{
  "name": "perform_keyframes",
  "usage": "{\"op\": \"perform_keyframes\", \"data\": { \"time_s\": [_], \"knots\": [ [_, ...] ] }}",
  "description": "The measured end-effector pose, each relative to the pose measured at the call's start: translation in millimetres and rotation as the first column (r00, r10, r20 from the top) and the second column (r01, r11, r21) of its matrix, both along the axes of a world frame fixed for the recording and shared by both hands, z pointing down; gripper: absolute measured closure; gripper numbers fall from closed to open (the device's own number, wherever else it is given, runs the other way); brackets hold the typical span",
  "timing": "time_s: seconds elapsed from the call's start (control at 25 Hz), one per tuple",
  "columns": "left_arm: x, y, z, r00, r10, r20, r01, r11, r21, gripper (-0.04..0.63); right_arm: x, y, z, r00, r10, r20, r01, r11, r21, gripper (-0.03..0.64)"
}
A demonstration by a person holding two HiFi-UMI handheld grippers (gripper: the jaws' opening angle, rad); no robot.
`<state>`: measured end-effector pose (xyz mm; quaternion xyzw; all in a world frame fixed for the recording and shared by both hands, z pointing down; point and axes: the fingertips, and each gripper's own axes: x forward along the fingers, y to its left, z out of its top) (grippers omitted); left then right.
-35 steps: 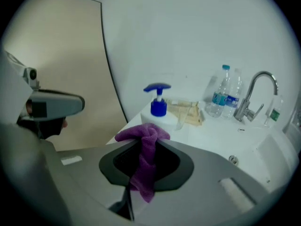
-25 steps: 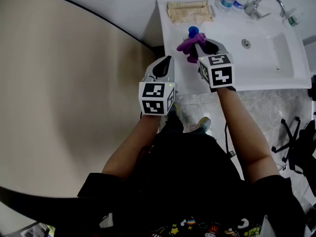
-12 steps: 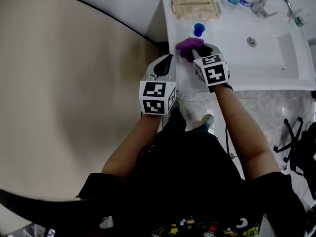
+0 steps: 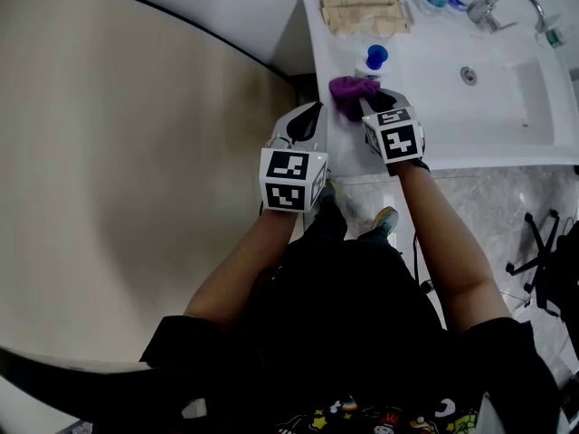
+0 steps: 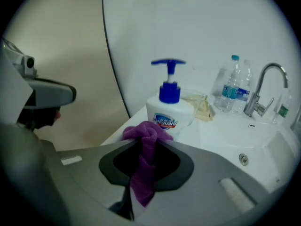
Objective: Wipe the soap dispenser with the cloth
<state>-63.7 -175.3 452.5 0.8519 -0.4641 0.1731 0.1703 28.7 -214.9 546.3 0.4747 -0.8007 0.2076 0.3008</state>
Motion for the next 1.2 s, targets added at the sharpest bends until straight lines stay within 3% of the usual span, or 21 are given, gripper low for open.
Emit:
{"op": "perform_keyframes", "data": {
  "time_s": [0.32,0.52,0.76,1.2],
  "knots": [
    [10.9,-10.0,-12.8,0.999,0.03,-0.034,-0.029,0.999,0.023,0.595,38.2,11.4,-128.5,0.998,0.008,0.059,-0.021,0.973,0.229,0.528],
    [18.0,-12.3,-17.7,0.998,0.031,-0.05,-0.029,0.999,0.028,0.595,44.7,-18.0,-176.4,1.0,-0.004,0.03,-0.006,0.942,0.336,0.528],
    [15.9,-9.7,-19.7,0.999,0.021,-0.05,-0.02,0.999,0.031,0.595,9.5,-38.5,-162.3,0.994,-0.096,-0.048,0.106,0.945,0.31,0.528],
    [-2.3,-11.1,-12.7,0.998,-0.015,-0.053,0.016,1.0,0.022,0.594,-24.1,-14.4,-134.9,0.957,-0.202,-0.206,0.26,0.914,0.311,0.526]
  ]
}}
